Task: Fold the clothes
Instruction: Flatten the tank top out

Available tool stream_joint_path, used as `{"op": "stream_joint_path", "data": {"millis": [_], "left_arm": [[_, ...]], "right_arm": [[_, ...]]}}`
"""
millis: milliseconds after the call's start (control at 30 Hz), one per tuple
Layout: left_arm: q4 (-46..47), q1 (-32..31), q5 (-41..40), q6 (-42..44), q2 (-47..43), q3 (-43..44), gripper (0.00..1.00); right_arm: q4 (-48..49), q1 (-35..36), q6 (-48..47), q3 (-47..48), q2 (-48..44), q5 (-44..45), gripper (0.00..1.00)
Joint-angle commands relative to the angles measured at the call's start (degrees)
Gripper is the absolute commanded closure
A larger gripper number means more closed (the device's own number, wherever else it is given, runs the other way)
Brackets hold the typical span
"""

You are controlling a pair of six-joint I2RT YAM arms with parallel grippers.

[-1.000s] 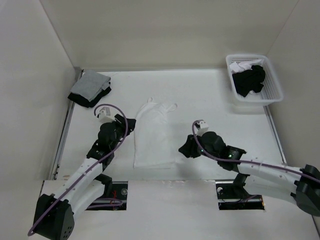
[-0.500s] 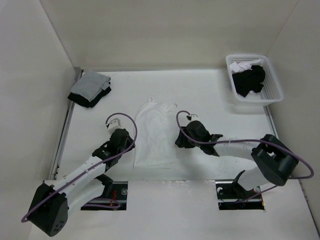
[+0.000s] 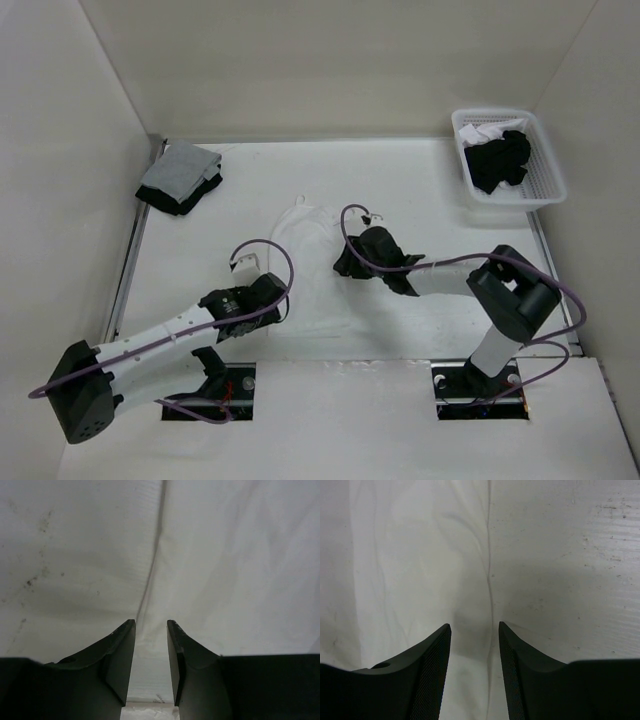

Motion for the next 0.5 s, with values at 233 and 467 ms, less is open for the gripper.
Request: {"op": "stream_joint_path", "data": {"millis": [233,467], "left_arm": [[-8.5,-4.08,1.99,-12.14,1.81,0.82,0.68],[-3.59,-3.81,4.09,-11.97,4.09,-1.63,0.65]], "right_arm": [[10.61,-0.44,2.98,-4.48,-4.73,-0.81,0.52],[13.78,-0.44,4.47,-5.28,-3.15,-1.42,0.52]]}}
